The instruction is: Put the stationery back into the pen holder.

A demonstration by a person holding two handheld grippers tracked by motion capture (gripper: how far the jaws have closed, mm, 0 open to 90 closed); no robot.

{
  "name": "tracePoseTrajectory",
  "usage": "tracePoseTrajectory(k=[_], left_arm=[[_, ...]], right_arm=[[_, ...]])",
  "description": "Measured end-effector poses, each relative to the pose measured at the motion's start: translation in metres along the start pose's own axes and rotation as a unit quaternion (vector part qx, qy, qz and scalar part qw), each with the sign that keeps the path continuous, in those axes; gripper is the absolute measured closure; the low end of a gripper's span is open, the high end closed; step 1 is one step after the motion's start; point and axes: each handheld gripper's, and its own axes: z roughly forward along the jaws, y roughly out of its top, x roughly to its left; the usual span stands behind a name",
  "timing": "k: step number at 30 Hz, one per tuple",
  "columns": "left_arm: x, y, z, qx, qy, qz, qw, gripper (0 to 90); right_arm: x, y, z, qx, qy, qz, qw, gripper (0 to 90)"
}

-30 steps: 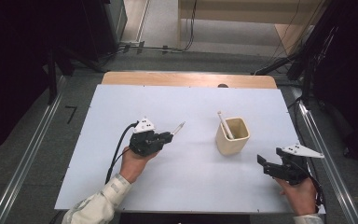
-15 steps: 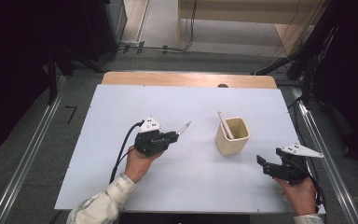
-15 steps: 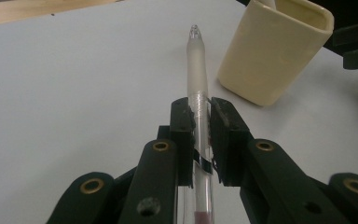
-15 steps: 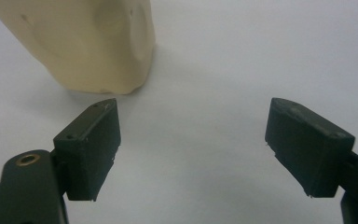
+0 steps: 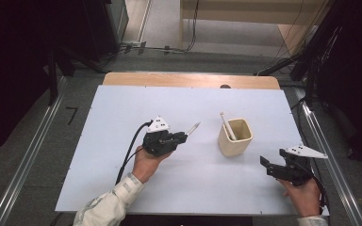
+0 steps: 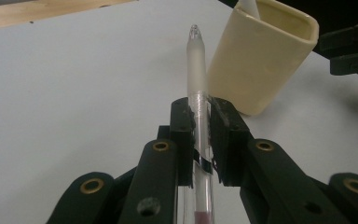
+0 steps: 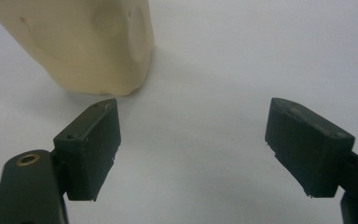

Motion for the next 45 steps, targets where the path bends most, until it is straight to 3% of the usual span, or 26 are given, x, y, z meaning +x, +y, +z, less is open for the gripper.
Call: tracePoseTrajectory(k=[31, 45], left_arm=[[-0.024, 0.022, 0.026, -0.007, -0.035, 0.015, 0.9992, 80.7], [-0.037, 0.041, 0.044, -0.008, -0.048, 0.02, 0.9986, 80.6]], right_arm=[[-0.001, 0.001, -0.002, -0.004, 0.007, -0.002, 1.0, 16.7], [0.001, 0.001, 0.0, -0.002, 0.007, -0.007, 0.9999, 16.7]])
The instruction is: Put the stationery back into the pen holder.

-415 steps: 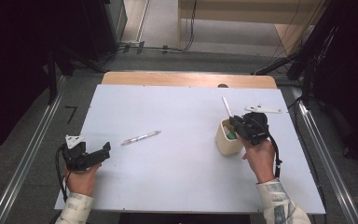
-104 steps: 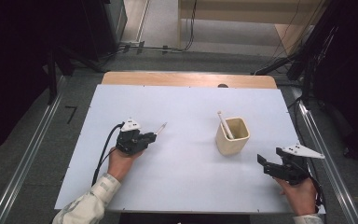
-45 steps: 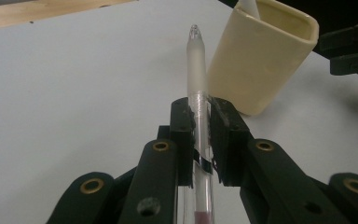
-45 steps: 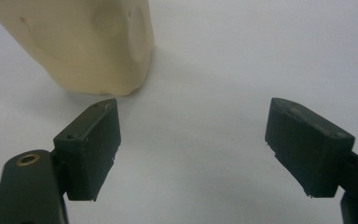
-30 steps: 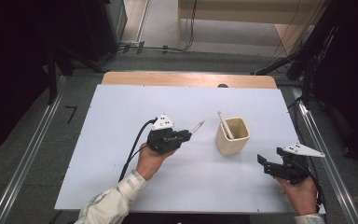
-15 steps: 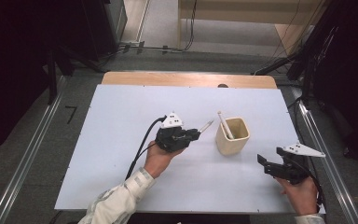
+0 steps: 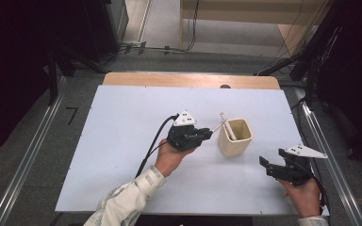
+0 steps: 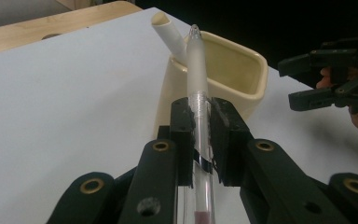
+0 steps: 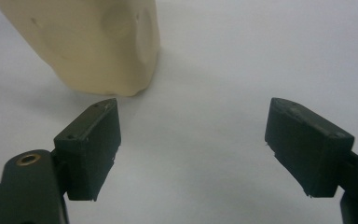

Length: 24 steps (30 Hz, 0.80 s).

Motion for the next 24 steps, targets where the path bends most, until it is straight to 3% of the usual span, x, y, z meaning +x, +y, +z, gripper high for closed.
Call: tracePoseTrajectory(k=[24], left_arm=[[-0.007, 0.02, 0.033, 0.014, 0.006, 0.0, 0.9999, 80.7]], right_arm=[[0.0, 0.0, -0.001, -0.002, 0.002, -0.001, 1.0, 16.7]])
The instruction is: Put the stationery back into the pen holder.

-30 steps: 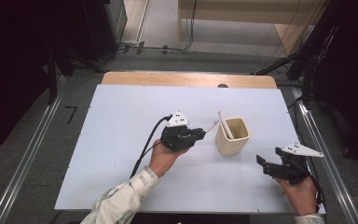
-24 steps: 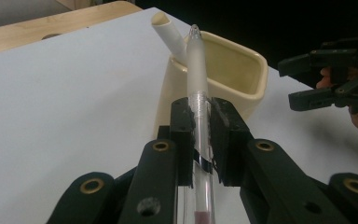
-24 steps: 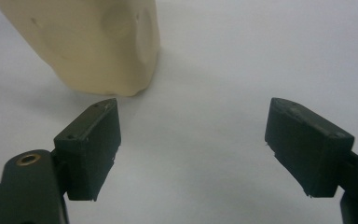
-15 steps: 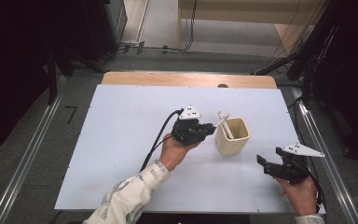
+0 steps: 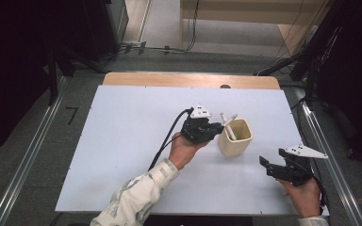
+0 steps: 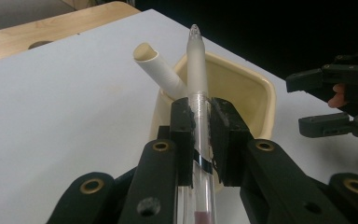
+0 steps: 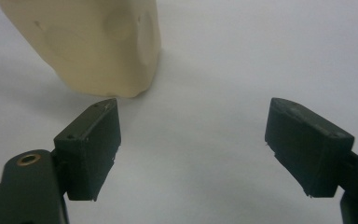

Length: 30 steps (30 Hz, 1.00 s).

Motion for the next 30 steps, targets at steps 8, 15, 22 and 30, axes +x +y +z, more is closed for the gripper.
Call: tracePoseTrajectory(k=[8, 15, 22, 30], left_arm=[[-0.003, 0.009, 0.01, 0.003, 0.001, -0.003, 1.0, 80.6], [-0.007, 0.019, 0.02, 0.012, 0.006, 0.001, 0.9999, 80.7], [-0.009, 0.029, 0.028, 0.012, 0.01, -0.001, 0.9999, 80.6], [-0.012, 0.038, 0.039, 0.007, 0.013, -0.001, 0.9999, 80.6]], right_arm=[[0.0, 0.0, 0.0, 0.0, 0.0, 0.002, 1.0, 16.8], [-0.001, 0.0, -0.001, -0.001, -0.001, 0.003, 1.0, 16.9], [0.0, 0.0, -0.001, -0.002, 0.0, 0.0, 1.0, 17.0], [0.0, 0.0, -0.001, -0.002, 0.001, 0.001, 1.0, 17.0]])
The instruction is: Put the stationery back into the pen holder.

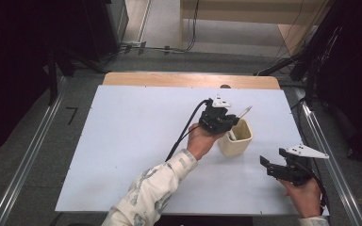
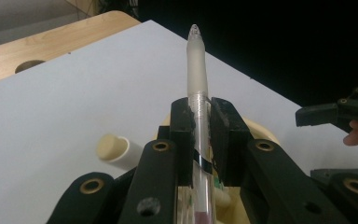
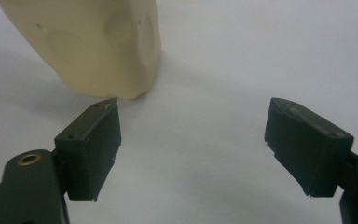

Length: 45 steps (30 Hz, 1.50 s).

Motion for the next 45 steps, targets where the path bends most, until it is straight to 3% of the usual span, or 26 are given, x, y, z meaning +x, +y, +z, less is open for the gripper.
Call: tracePoseTrajectory(k=[34, 45], left_arm=[[-0.011, 0.014, 0.035, -0.018, 0.0, -0.018, 0.9997, 80.6], [-0.017, 0.007, 0.037, -0.014, -0.001, -0.003, 0.9999, 80.5]], right_arm=[[-0.002, -0.001, -0.002, -0.005, 0.0, 0.0, 1.0, 17.1], [-0.001, -0.001, -0.003, -0.005, 0.0, -0.001, 1.0, 17.1]])
